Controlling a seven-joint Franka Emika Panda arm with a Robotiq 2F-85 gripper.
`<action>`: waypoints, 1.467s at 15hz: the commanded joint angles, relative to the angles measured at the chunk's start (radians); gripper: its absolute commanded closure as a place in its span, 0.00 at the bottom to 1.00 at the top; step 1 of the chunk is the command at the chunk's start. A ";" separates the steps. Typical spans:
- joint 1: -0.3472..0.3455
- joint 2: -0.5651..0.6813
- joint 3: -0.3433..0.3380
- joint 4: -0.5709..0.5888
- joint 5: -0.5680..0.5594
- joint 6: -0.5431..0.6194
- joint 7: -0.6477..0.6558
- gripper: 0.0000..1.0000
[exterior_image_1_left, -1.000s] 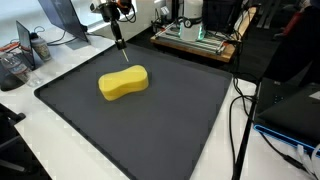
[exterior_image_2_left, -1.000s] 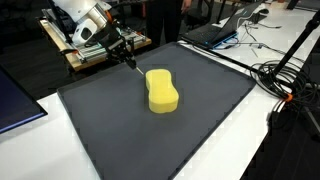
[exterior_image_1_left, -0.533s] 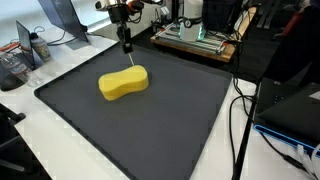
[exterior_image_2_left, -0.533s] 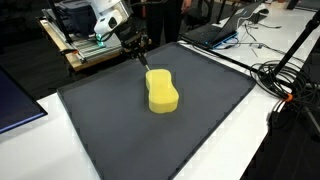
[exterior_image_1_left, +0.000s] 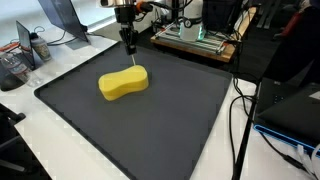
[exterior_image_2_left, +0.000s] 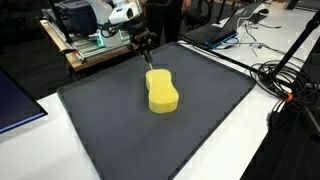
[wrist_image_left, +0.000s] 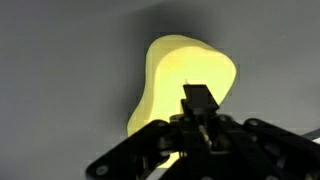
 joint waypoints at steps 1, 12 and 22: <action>0.023 -0.020 0.008 -0.038 -0.185 0.066 0.145 0.97; 0.071 0.056 0.025 0.005 -0.574 0.042 0.431 0.97; 0.105 0.190 0.009 0.103 -0.658 -0.005 0.511 0.97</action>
